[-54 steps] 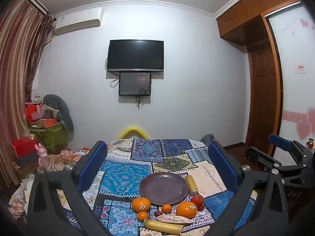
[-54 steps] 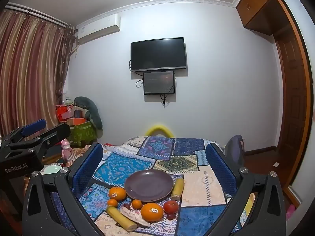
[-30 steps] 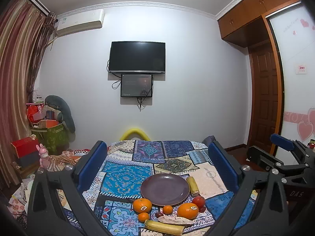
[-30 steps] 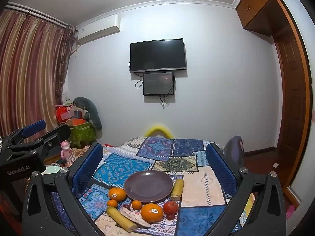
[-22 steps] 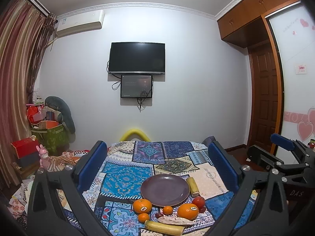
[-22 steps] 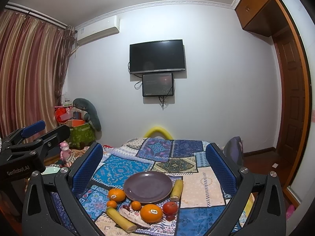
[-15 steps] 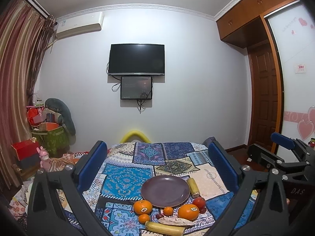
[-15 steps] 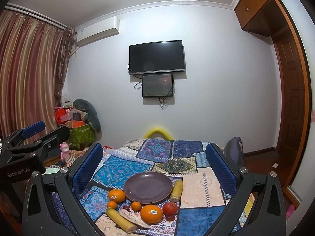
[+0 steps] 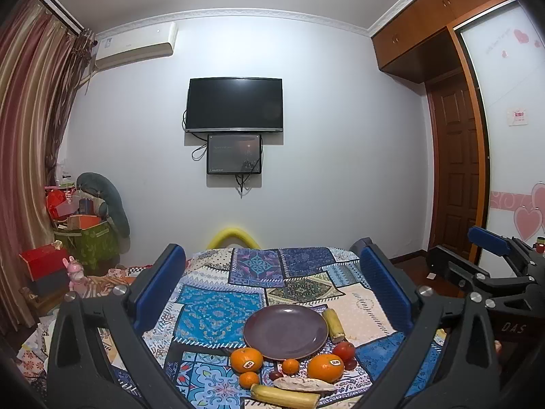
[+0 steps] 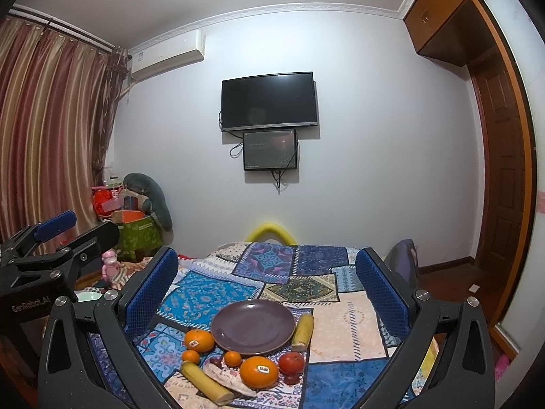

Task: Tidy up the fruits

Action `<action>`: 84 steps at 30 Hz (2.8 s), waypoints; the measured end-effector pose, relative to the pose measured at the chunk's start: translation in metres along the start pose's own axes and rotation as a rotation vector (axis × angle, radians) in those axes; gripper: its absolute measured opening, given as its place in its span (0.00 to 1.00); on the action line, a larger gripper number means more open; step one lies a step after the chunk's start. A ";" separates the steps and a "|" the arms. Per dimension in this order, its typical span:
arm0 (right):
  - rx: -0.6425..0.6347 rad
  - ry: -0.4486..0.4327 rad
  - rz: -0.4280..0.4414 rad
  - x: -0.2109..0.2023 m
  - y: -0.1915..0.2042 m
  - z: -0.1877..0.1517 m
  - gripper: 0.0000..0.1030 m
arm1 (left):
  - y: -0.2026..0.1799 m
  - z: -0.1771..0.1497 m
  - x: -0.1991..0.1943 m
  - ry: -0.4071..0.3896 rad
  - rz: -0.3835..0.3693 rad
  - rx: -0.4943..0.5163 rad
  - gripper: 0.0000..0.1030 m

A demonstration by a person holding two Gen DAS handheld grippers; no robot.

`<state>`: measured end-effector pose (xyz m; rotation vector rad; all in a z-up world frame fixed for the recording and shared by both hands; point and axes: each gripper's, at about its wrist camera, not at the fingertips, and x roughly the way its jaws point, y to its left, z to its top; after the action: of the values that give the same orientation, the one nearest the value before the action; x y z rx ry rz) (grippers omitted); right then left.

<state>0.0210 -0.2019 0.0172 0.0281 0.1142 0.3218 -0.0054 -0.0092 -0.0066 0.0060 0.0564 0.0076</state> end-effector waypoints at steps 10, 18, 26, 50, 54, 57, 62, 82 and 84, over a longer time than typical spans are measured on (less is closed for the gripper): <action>0.004 0.000 0.000 -0.001 -0.002 0.002 1.00 | -0.002 0.001 -0.002 -0.005 0.003 0.000 1.00; 0.007 0.001 0.000 0.000 -0.002 0.002 1.00 | 0.000 0.000 -0.002 -0.003 0.003 -0.006 1.00; 0.007 0.000 0.000 -0.001 -0.002 0.002 1.00 | 0.005 0.000 0.000 0.001 0.003 -0.013 1.00; -0.040 0.125 -0.018 0.040 -0.004 -0.026 1.00 | 0.022 -0.036 0.058 0.164 0.009 0.021 1.00; -0.046 0.215 -0.008 0.064 -0.011 -0.048 1.00 | 0.030 -0.056 0.085 0.265 -0.020 -0.004 1.00; -0.047 0.304 0.004 0.086 -0.016 -0.067 1.00 | 0.038 -0.075 0.106 0.346 -0.036 -0.021 1.00; -0.008 0.448 0.054 0.117 -0.028 -0.099 1.00 | 0.050 -0.109 0.136 0.439 -0.010 -0.009 1.00; 0.094 0.782 0.140 0.185 -0.030 -0.178 0.86 | 0.090 -0.199 0.197 0.691 0.008 -0.073 0.83; 0.092 0.788 0.151 0.188 -0.027 -0.179 0.79 | 0.093 -0.204 0.200 0.704 0.008 -0.087 0.83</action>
<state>0.1858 -0.1660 -0.1822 -0.0006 0.9119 0.4645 0.1817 0.0870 -0.2205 -0.0838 0.7600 0.0199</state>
